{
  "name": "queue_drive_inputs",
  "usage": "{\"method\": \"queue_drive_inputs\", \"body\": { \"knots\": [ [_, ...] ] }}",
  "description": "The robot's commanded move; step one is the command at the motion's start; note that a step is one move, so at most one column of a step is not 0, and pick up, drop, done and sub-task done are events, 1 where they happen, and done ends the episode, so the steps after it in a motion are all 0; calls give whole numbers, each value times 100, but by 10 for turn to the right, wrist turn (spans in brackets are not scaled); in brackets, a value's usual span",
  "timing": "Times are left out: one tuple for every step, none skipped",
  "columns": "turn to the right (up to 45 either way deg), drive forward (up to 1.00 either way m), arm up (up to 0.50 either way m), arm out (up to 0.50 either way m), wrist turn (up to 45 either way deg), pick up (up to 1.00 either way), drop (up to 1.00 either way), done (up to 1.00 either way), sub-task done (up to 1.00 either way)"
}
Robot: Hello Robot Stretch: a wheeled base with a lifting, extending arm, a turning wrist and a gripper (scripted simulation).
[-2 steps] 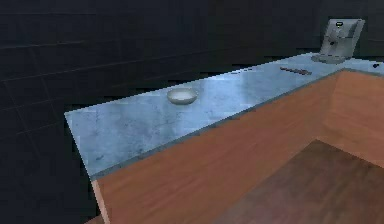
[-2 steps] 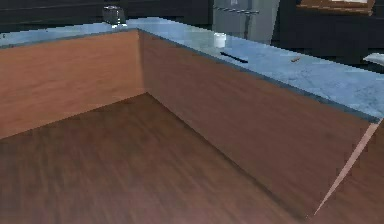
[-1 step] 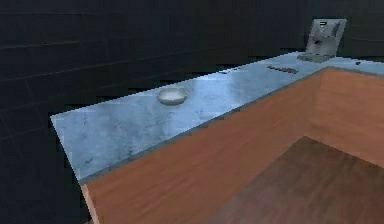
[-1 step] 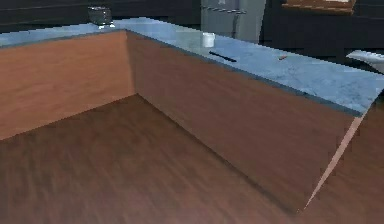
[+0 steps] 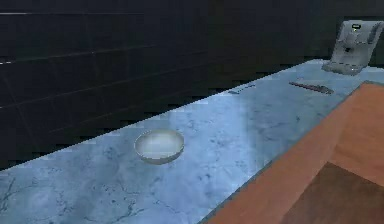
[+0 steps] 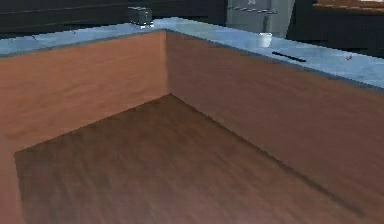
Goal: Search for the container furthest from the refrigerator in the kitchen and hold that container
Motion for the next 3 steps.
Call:
{"method": "queue_drive_inputs", "body": {
  "knots": [
    [-450, 0, 0, 0, 0, 0, 0, 0, 0],
    [-450, 0, 0, 0, 0, 0, 0, 0, 0],
    [0, 0, 50, 0, 0, 0, 0, 0, 0]
  ]
}}
